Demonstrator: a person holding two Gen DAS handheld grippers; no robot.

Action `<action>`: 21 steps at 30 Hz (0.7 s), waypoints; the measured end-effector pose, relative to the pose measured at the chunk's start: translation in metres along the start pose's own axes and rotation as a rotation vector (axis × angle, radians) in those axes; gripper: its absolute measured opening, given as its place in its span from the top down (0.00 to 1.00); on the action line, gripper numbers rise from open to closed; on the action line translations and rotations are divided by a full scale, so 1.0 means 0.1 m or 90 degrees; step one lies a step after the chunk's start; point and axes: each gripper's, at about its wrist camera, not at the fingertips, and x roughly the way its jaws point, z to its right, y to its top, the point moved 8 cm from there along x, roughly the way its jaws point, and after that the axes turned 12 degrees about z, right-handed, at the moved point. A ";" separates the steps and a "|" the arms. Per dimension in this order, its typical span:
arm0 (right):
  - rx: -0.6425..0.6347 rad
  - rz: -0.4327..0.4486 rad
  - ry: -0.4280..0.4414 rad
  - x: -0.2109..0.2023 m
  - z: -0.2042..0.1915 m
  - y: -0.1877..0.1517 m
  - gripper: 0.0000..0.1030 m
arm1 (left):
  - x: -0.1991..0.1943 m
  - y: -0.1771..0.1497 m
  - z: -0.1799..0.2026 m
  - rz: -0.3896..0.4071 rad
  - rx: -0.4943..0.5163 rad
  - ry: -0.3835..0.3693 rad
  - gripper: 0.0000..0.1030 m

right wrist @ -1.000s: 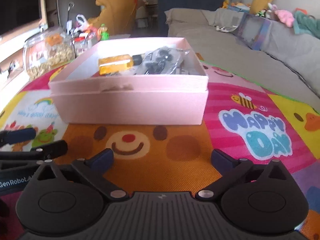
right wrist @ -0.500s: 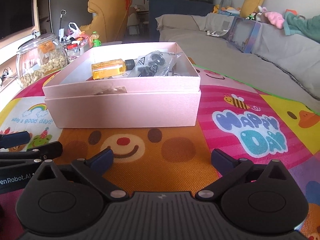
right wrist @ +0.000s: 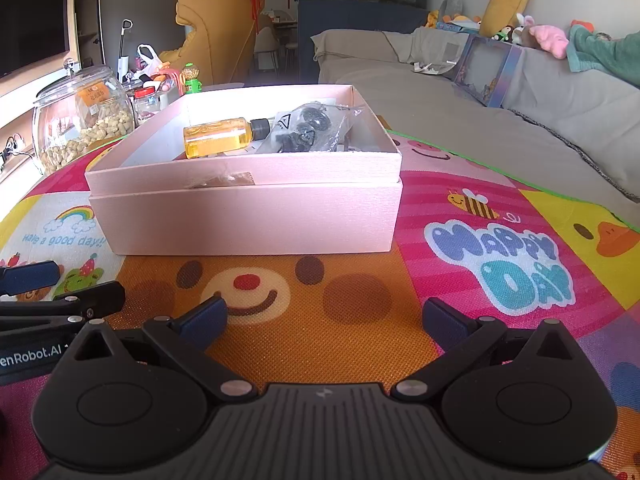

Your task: Organize rigid objects

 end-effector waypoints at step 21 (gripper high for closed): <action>0.000 0.000 0.000 0.00 0.00 0.00 0.00 | 0.01 0.00 0.00 0.001 0.007 0.003 0.21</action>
